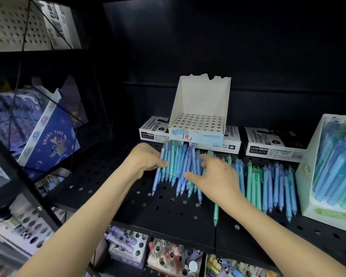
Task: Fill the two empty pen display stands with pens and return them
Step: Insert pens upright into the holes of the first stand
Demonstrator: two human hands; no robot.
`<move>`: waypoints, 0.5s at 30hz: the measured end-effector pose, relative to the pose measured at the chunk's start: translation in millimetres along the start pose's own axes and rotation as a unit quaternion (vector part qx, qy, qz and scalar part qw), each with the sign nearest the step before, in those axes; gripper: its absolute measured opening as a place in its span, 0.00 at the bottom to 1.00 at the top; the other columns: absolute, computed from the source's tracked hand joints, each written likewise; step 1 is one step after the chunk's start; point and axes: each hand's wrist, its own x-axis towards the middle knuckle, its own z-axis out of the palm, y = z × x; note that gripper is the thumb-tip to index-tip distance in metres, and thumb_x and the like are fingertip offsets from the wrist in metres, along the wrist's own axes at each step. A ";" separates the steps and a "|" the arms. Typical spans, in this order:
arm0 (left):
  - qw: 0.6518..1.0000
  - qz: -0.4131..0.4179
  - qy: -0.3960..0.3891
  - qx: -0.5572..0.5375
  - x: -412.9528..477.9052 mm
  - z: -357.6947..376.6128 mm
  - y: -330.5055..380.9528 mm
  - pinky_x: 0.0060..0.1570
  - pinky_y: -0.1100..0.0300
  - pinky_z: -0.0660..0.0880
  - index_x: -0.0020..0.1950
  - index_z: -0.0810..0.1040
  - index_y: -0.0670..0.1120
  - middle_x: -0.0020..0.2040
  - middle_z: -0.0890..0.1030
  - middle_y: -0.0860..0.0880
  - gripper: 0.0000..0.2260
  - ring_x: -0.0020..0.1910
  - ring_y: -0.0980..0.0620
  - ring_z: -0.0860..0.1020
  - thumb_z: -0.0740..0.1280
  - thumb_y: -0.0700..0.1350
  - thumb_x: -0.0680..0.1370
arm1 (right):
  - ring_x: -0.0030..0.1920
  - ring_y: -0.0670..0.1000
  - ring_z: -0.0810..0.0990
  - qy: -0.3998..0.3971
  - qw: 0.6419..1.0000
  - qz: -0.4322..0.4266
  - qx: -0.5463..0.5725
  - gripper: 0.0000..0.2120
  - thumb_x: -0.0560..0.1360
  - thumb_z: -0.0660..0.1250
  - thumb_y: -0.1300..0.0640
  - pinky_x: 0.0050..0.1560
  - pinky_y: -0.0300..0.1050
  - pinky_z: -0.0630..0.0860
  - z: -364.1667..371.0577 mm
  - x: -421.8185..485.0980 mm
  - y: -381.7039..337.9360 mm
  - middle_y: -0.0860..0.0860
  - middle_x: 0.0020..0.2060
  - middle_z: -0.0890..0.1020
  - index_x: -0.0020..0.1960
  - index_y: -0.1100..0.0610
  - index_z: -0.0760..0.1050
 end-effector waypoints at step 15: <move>0.998 -0.021 -0.041 0.051 -5.7 5.9 13.3 0.37 0.61 0.73 0.47 0.77 0.36 0.41 0.75 0.42 0.05 0.38 0.50 0.74 0.67 0.35 0.73 | 0.41 0.51 0.81 -0.071 0.991 0.079 0.086 0.18 0.73 0.68 0.53 0.46 0.46 0.77 -8.2 7.6 3.5 0.49 0.38 0.80 0.63 0.54 0.73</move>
